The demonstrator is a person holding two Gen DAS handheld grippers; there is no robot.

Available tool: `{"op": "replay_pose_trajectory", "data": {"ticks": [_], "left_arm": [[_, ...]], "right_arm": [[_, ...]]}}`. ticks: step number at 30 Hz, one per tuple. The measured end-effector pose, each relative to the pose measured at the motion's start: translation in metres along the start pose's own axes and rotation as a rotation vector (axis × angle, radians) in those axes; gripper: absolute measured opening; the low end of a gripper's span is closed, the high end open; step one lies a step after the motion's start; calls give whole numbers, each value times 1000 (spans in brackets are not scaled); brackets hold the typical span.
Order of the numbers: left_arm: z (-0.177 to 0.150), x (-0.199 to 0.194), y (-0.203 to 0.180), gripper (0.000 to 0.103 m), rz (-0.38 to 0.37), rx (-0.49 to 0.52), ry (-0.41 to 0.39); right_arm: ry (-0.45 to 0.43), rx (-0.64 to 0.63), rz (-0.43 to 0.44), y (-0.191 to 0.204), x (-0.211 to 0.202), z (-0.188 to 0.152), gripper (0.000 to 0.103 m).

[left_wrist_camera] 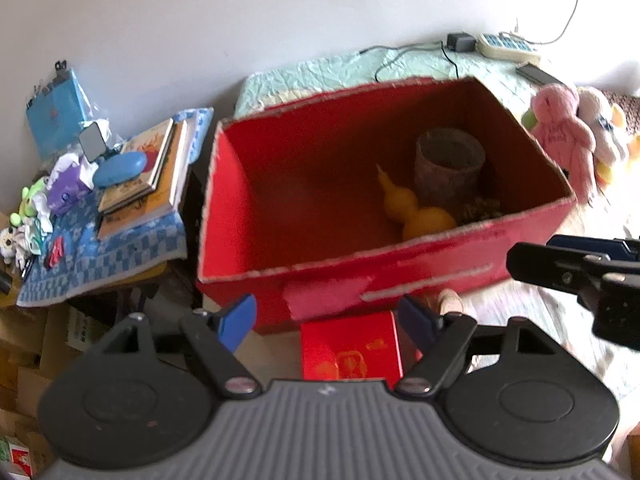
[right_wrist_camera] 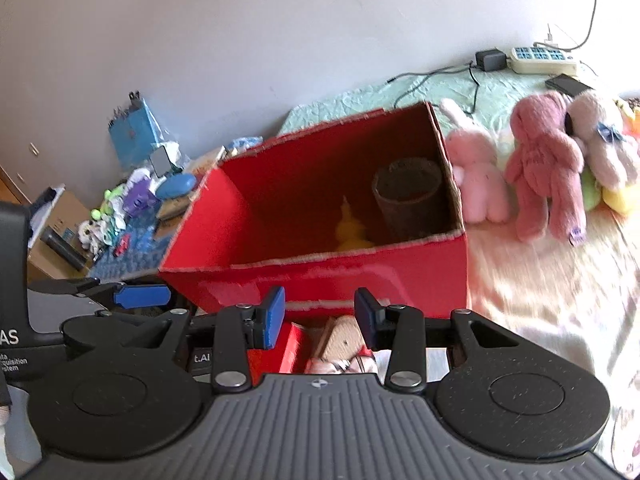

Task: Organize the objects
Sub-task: 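Withdraw the right tool and move it toward the white sandal, then grasp the white-and-red sandal by its strap with the right tool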

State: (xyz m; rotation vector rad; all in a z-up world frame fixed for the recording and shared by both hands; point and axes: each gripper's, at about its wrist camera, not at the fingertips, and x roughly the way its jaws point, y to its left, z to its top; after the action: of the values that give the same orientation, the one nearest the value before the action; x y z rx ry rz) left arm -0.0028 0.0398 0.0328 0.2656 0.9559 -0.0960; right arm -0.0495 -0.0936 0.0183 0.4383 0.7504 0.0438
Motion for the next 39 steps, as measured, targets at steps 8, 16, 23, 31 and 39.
{"op": "replay_pose_trajectory", "data": {"ticks": [8, 16, 23, 31, 39], "left_arm": [[-13, 13, -17, 81, -15, 23, 52], [-22, 31, -22, 81, -38, 22, 112], [-26, 44, -22, 81, -42, 22, 152], [-28, 54, -17, 81, -40, 16, 181], [-32, 60, -13, 82, -56, 17, 188]], "right_arm": [[50, 45, -26, -7, 9, -13, 41], [111, 97, -32, -18, 23, -20, 42], [149, 120, -18, -20, 30, -23, 42], [186, 123, -13, -19, 39, -24, 43], [235, 115, -45, -21, 52, -27, 45]]}}
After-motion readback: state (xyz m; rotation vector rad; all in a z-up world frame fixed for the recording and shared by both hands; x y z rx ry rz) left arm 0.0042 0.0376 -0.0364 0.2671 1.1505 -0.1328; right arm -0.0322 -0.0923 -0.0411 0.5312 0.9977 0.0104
